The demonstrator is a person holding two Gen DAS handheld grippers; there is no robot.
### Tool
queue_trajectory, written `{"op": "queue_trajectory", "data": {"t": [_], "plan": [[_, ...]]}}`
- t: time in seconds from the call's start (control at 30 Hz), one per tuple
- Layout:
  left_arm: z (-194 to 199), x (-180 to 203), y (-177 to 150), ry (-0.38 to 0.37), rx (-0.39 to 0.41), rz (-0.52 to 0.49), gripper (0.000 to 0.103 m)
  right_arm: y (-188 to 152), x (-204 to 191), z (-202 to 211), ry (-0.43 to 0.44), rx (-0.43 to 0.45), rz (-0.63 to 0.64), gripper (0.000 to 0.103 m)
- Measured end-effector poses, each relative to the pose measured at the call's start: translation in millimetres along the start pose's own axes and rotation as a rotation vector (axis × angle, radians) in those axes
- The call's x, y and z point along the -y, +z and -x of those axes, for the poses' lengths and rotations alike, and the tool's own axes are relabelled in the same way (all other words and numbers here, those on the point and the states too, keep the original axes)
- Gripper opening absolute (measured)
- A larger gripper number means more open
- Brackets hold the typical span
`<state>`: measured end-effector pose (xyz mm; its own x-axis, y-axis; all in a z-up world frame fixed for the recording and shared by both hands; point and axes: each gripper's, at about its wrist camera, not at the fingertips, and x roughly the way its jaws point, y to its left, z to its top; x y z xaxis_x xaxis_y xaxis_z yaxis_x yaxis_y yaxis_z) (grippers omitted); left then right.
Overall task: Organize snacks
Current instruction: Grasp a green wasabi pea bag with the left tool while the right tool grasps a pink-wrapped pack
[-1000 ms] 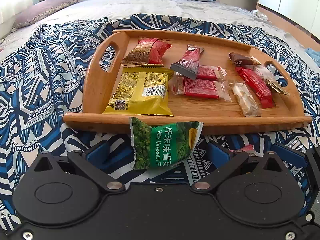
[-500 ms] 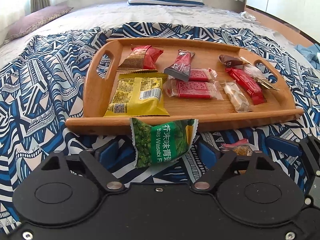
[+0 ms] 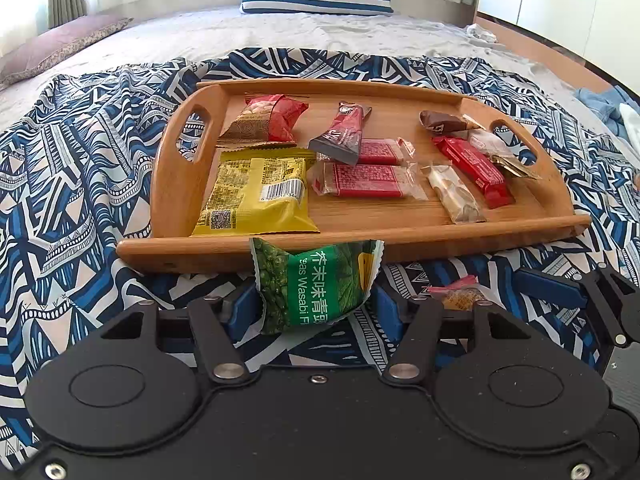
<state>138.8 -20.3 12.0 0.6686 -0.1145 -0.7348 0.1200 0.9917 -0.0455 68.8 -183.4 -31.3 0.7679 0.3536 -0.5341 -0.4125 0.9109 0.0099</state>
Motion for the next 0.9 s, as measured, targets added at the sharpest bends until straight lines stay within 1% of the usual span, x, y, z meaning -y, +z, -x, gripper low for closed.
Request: {"op": "queue_trajectory", "data": {"t": [0.13,0.37,0.57,0.63,0.67,0.73,0.8,0.9], "plan": [[0,-2,0,-0.005,-0.001,0.002,0.058,1,0,-1,0.003,-0.004,-0.001,0.103],[2,-3,0,-0.005,0.000,-0.004,0.053,3,0,-2,0.000,-0.016,-0.004,0.103],[8,-4,-2,-0.022,-0.002,0.010,0.049,6,0,3,-0.005,-0.011,-0.020,0.094],[11,-6,-3,-0.032,-0.003,0.020,0.048,6,1,6,-0.010,-0.005,-0.032,0.087],[12,-7,-3,-0.035,-0.003,0.025,0.048,7,1,7,-0.014,-0.003,-0.039,0.086],[13,-9,-4,-0.041,-0.004,0.037,0.047,8,2,9,-0.014,-0.002,-0.055,0.076],[15,-11,-4,-0.046,-0.005,0.044,0.047,9,3,10,0.013,-0.014,-0.081,0.068],[18,-11,-5,-0.051,-0.006,0.047,0.047,9,-1,13,0.021,-0.016,-0.081,0.065]]}}
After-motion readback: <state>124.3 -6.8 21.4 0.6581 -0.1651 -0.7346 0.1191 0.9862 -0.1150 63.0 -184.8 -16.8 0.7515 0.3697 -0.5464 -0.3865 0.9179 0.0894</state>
